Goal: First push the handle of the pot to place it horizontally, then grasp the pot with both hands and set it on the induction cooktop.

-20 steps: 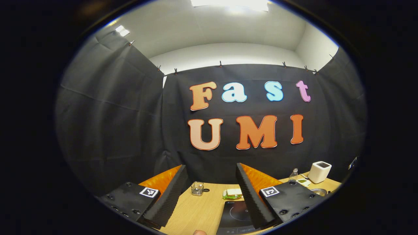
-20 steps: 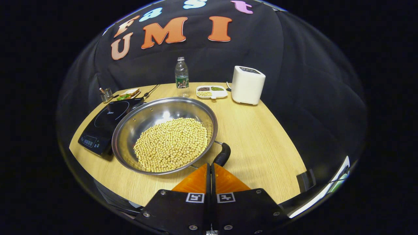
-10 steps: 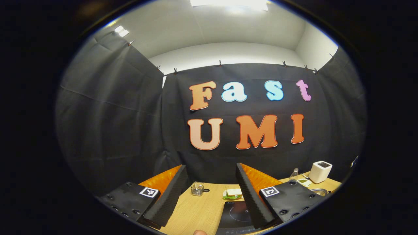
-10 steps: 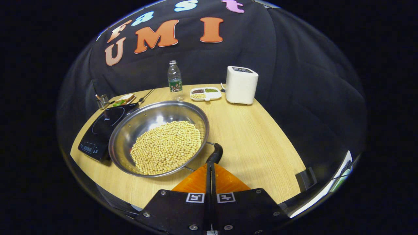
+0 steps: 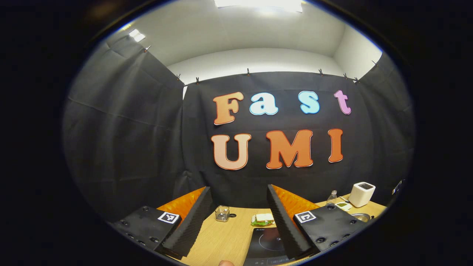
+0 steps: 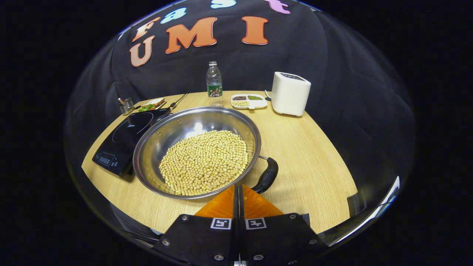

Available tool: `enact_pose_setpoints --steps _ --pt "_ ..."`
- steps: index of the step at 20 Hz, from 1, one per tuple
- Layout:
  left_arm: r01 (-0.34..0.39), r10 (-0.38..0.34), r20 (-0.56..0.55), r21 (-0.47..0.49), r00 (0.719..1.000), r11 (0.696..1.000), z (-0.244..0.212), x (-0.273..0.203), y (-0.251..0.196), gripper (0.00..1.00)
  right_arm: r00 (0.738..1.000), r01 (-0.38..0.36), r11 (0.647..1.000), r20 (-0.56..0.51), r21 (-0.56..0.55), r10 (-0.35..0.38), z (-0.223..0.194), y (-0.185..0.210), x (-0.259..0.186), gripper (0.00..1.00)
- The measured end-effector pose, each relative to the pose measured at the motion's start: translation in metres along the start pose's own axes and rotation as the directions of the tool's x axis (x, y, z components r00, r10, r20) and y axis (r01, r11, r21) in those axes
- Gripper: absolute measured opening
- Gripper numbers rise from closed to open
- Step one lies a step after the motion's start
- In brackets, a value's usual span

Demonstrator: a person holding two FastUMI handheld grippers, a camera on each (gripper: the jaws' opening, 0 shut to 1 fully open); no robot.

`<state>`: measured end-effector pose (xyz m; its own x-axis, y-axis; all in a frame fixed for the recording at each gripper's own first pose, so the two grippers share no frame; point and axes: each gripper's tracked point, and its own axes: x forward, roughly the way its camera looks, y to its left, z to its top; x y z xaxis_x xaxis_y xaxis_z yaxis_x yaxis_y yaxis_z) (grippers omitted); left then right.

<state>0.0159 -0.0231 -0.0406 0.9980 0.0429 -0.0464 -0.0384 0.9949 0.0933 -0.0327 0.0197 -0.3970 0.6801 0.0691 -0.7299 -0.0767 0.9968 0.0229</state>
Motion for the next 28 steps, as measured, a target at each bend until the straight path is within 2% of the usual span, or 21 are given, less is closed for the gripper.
enact_pose_setpoints --steps 28 --pt "-0.008 0.008 -0.034 -0.003 0.999 1.0 -0.018 0.029 -0.013 0.98 0.996 0.082 0.996 0.02 0.034 -0.083 0.032 -0.044 0.043 0.0"
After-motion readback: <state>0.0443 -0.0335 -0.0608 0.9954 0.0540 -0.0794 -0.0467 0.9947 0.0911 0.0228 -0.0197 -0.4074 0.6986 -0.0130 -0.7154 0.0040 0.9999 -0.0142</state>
